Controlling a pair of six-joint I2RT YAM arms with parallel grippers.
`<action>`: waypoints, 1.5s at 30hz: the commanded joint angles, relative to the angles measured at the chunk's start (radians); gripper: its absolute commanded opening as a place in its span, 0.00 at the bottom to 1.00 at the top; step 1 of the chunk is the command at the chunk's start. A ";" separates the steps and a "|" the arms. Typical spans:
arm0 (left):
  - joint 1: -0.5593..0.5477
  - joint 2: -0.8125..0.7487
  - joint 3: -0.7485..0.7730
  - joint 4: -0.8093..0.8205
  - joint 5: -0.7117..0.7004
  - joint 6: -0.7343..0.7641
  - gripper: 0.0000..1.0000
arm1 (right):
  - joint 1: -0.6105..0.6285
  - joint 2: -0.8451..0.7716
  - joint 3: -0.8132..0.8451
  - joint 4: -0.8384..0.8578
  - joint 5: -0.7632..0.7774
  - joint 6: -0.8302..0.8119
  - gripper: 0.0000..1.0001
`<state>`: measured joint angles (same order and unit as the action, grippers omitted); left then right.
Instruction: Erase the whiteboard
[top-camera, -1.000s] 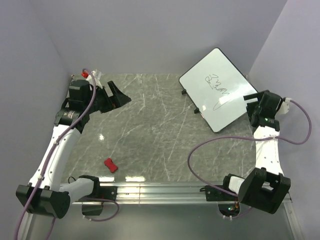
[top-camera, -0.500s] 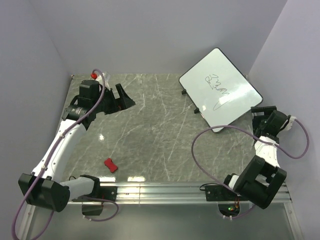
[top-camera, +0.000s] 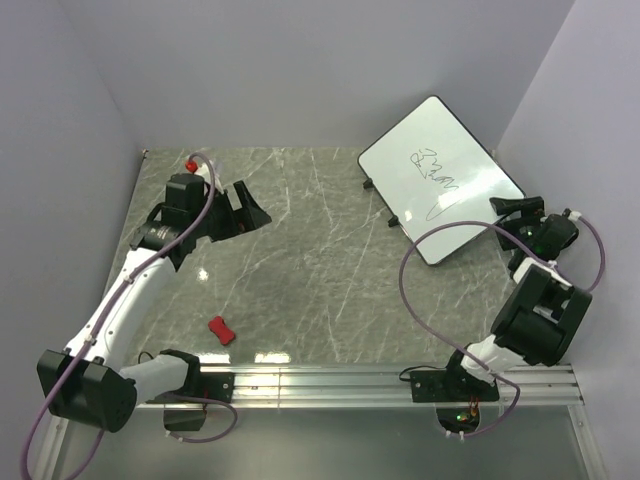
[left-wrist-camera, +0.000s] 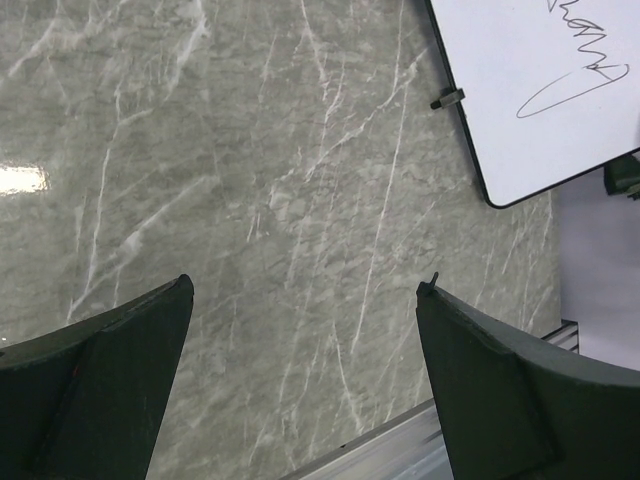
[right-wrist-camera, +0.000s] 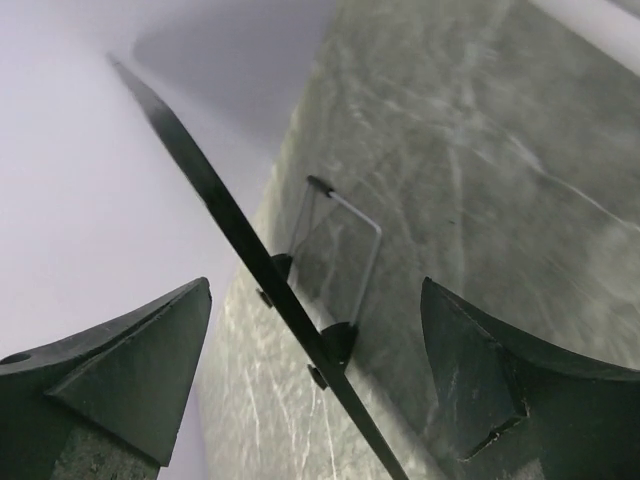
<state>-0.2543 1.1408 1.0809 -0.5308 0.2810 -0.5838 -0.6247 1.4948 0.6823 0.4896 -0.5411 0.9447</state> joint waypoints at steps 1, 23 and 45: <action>-0.013 -0.036 -0.030 0.054 -0.029 -0.025 0.99 | -0.006 0.038 0.092 0.110 -0.117 -0.026 0.91; -0.034 -0.036 -0.030 0.031 -0.037 -0.021 0.99 | 0.077 0.170 0.128 0.175 -0.204 -0.075 0.08; -0.037 -0.119 -0.125 0.097 -0.063 -0.088 0.99 | 0.462 -0.025 -0.096 0.133 -0.226 -0.095 0.00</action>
<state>-0.2855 1.0485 0.9684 -0.4763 0.2295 -0.6525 -0.2878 1.4921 0.6529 0.6910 -0.6090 0.7986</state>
